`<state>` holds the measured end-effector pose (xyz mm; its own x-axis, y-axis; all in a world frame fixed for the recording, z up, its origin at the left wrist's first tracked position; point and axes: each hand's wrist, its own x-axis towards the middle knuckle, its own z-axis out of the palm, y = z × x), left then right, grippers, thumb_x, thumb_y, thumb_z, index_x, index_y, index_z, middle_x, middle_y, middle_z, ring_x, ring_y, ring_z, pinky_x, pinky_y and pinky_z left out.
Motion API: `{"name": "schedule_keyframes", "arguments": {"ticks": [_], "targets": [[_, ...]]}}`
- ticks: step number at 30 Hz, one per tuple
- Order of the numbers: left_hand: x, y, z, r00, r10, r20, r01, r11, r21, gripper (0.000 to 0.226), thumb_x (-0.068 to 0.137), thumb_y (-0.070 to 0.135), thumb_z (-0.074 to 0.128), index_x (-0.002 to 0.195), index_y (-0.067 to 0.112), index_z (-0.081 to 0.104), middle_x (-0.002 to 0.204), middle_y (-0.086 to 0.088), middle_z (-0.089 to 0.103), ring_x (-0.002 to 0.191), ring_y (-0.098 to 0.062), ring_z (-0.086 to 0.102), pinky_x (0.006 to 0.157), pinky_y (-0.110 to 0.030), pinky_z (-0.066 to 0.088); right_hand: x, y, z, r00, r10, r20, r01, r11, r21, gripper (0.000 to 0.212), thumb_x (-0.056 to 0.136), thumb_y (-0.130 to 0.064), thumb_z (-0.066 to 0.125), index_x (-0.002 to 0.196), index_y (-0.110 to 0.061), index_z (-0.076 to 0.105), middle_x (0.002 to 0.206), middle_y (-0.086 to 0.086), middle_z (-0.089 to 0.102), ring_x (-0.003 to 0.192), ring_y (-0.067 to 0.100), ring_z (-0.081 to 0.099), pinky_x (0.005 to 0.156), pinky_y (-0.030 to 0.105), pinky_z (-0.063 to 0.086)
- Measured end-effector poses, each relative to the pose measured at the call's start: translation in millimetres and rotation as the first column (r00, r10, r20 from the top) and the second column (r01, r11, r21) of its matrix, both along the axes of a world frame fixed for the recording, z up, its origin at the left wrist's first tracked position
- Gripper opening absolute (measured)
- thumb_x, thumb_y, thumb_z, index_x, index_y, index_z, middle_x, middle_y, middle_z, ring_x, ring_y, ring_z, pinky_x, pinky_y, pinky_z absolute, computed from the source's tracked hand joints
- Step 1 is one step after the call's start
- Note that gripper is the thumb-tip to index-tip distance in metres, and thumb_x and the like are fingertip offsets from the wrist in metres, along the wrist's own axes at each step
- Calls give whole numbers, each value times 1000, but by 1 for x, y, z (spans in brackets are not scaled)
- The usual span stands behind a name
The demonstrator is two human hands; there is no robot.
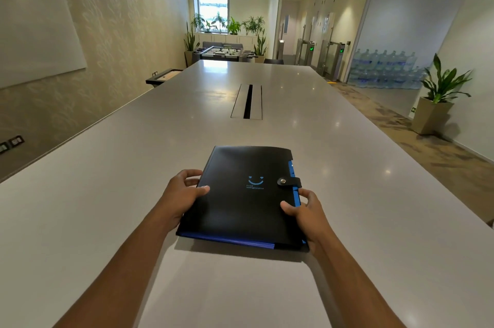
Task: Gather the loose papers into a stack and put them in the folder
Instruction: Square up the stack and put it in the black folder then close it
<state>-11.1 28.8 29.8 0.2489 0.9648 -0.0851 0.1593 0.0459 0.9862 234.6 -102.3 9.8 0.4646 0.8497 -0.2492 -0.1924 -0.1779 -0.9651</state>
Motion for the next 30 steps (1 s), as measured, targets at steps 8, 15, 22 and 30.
{"name": "schedule_keyframes", "arguments": {"ticks": [8,15,22,30], "targets": [[0,52,-1,988,-26,-153,53,984,170,37,89,11,67,122,24,57,122,2,58,100,-14,60,74,-25,52,9,85,7,998,-13,60,12,1000,16,49,88,-16,67,126,-28,39,120,9,62,93,24,68,69,38,61],[9,127,-5,974,83,-209,-34,972,231,30,86,6,70,114,16,64,123,-6,61,102,-26,63,87,-39,55,11,171,-4,990,-32,138,31,999,8,48,87,-16,68,127,-23,41,129,11,58,106,26,63,89,46,55],[16,201,-25,943,169,-286,-83,953,291,30,85,8,72,114,14,66,121,-9,65,98,-26,64,87,-37,52,17,251,-17,929,3,370,-3,1000,-1,56,86,-24,70,134,-12,44,130,11,58,112,25,59,91,39,53],[17,263,-37,883,203,-423,-43,933,358,28,88,13,69,115,10,66,122,-10,65,104,-26,61,91,-36,47,21,304,-38,595,10,803,55,997,-53,60,84,-48,64,132,-13,53,123,7,64,106,24,63,78,28,44]]}}
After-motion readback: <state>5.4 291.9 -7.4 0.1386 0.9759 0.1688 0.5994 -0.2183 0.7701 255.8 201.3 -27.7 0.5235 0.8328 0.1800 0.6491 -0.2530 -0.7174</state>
